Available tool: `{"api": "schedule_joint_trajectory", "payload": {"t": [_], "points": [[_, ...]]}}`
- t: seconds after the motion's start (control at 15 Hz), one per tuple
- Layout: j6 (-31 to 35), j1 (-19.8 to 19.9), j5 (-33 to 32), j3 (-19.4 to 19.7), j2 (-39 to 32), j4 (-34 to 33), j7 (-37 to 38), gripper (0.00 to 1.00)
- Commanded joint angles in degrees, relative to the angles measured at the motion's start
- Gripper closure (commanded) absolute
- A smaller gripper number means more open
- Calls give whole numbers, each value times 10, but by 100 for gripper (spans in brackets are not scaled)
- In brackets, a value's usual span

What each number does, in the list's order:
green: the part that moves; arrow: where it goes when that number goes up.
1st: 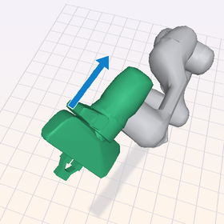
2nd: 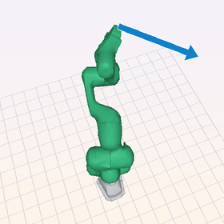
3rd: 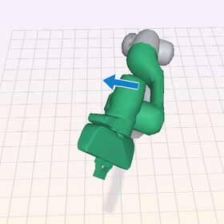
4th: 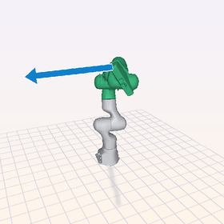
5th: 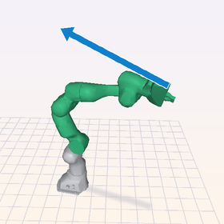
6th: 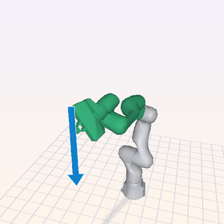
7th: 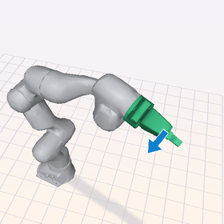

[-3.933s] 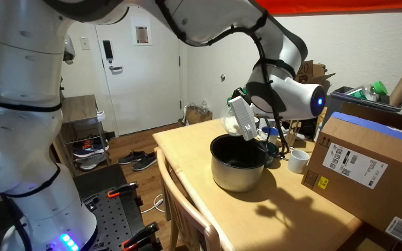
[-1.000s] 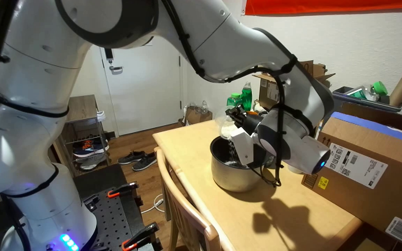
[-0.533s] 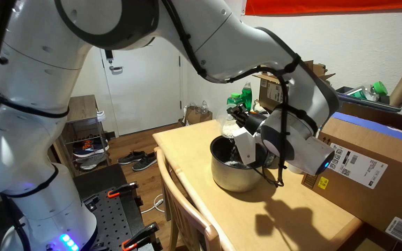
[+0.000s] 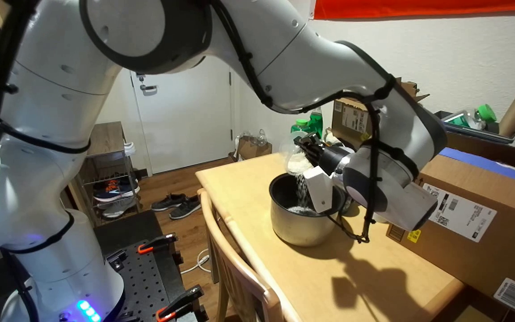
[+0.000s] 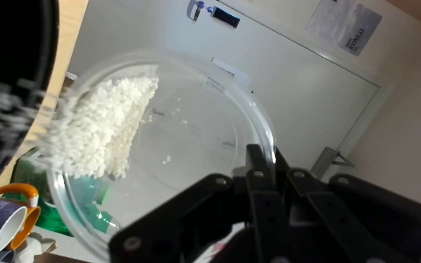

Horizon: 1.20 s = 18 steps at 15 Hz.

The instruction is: Pick up the plastic bowl and pour its contents in the white pot.

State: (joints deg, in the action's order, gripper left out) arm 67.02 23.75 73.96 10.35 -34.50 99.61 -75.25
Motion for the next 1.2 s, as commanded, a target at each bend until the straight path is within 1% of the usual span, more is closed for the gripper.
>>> {"api": "schedule_joint_trajectory", "payload": {"t": [0.0,0.53,1.13], "points": [[-31,4,14,3,-13,-22,2,98],[-41,6,20,2,-30,-25,-4,98],[-70,15,28,4,-51,-31,-8,98]]}}
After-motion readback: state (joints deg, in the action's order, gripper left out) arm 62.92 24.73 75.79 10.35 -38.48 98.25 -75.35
